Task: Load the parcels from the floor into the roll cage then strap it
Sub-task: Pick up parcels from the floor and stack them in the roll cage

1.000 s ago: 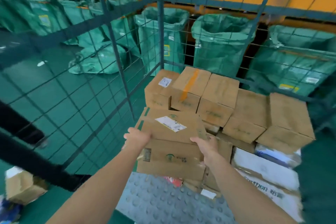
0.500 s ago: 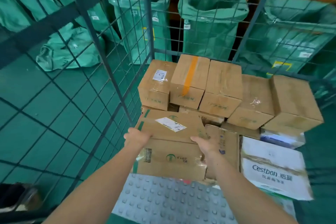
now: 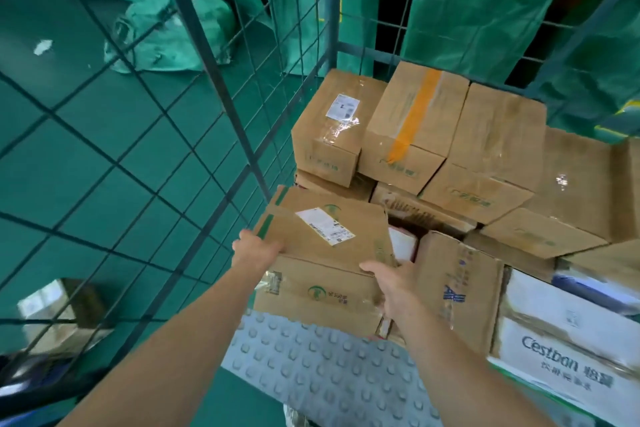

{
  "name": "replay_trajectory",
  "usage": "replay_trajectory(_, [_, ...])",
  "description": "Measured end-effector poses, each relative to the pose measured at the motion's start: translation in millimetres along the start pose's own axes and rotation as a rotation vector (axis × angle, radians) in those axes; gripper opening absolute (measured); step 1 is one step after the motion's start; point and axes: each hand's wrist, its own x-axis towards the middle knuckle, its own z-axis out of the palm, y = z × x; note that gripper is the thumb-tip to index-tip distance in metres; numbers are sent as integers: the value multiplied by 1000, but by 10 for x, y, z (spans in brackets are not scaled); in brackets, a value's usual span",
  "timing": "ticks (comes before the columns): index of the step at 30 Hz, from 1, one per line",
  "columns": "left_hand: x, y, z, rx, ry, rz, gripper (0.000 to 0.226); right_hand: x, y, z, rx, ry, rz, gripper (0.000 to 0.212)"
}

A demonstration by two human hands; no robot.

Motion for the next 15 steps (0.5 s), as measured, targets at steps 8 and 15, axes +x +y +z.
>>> replay_trajectory(8, [799, -66, 255, -20, -29, -46, 76, 694, 226, 450, -120, 105, -53, 64])
replay_trajectory(15, [1585, -237, 439, -28, 5, 5, 64, 1009, 605, 1051, -165, 145, -71, 90])
